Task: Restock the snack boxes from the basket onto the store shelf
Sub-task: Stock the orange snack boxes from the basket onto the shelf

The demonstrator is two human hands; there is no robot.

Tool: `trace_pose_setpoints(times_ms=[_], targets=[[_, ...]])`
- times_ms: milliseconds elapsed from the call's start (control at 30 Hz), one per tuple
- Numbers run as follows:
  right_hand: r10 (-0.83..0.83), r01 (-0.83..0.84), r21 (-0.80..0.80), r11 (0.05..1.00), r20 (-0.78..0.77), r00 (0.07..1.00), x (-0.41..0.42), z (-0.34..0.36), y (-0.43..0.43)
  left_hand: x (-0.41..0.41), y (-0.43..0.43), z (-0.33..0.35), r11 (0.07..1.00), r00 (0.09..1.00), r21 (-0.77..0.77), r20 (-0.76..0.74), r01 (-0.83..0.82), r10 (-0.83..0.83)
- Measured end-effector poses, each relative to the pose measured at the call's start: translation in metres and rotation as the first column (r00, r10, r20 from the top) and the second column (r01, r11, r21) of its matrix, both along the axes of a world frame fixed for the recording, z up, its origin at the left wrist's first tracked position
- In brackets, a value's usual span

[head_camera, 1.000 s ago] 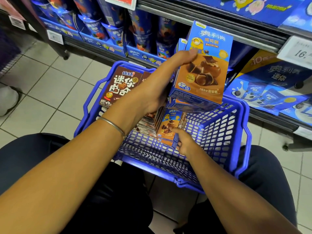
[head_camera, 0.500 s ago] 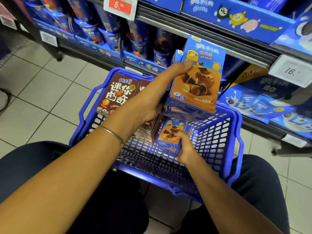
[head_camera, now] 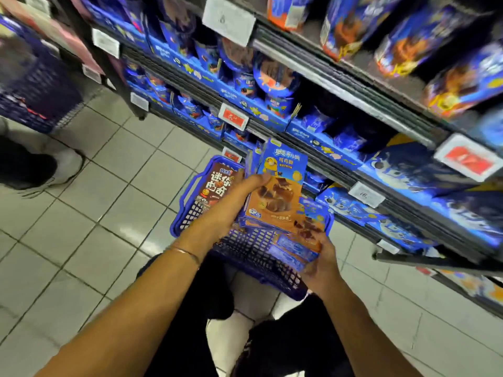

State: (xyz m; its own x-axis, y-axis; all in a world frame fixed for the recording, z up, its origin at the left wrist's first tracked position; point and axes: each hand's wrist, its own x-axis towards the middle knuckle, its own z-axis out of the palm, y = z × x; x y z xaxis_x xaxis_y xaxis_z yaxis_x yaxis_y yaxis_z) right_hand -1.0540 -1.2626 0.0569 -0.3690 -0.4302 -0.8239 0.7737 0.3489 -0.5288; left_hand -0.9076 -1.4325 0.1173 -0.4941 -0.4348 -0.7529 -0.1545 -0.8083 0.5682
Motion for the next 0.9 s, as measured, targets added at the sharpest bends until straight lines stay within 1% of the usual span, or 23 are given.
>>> trace_pose_setpoints(times_ms=[33, 67, 100, 167, 267, 333, 467, 533, 600, 700, 767, 833, 900], targets=[[-0.019, 0.019, -0.024, 1.0, 0.0, 1.0, 0.0, 0.031, 0.007, 0.009, 0.007, 0.025, 0.999, 0.999, 0.036, -0.045, -0.015, 0.016], [-0.004, 0.004, -0.076, 0.997, -0.008, 1.0, -0.003, 0.065, 0.013, 0.02, 0.013, 0.048, 0.998, 0.994, 0.048, -0.1, -0.037, 0.042], [0.018, -0.018, -0.144, 0.989, 0.001, 1.0, -0.005, 0.1, 0.016, 0.027, 0.017, 0.074, 0.999, 0.993, 0.016, -0.104, -0.048, 0.049], [0.033, -0.027, -0.254, 0.967, 0.019, 0.999, -0.002, 0.178, 0.012, 0.031, 0.021, 0.126, 0.992, 0.988, -0.047, -0.098, -0.121, 0.116], [0.012, -0.026, -0.309, 0.951, -0.046, 0.999, -0.004, 0.277, 0.013, 0.034, 0.03, 0.196, 0.975, 0.98, -0.106, -0.066, -0.196, 0.19], [-0.003, -0.023, -0.366, 0.931, -0.071, 0.997, -0.007, 0.333, 0.017, 0.034, 0.036, 0.238, 0.969, 0.98, -0.152, -0.066, -0.194, 0.186], [-0.005, -0.044, -0.427, 0.903, -0.114, 0.993, -0.009, 0.435, 0.031, 0.03, 0.049, 0.306, 0.955, 0.984, -0.238, -0.058, -0.176, 0.166], [0.026, -0.087, -0.453, 0.887, -0.14, 0.99, -0.009, 0.472, 0.037, 0.021, 0.059, 0.335, 0.946, 0.984, -0.27, -0.062, -0.176, 0.165], [0.047, -0.112, -0.473, 0.874, -0.148, 0.988, -0.008, 0.499, 0.043, 0.01, 0.071, 0.362, 0.946, 0.982, -0.267, -0.096, -0.183, 0.163], [0.011, -0.071, -0.503, 0.861, -0.121, 0.993, -0.015, 0.519, 0.055, -0.004, 0.094, 0.398, 0.943, 0.98, -0.29, -0.164, -0.161, 0.116], [-0.006, -0.053, -0.577, 0.815, -0.1, 0.995, -0.019, 0.526, 0.063, -0.008, 0.105, 0.411, 0.941, 0.978, -0.304, -0.189, -0.148, 0.093], [0.006, -0.059, -0.639, 0.767, -0.085, 0.996, -0.02, 0.533, 0.069, -0.011, 0.114, 0.421, 0.946, 0.973, -0.286, -0.213, -0.151, 0.091], [0.007, -0.081, -0.671, 0.737, -0.113, 0.994, -0.017, 0.542, 0.071, -0.015, 0.121, 0.431, 0.941, 0.981, -0.318, -0.188, -0.115, 0.057]])
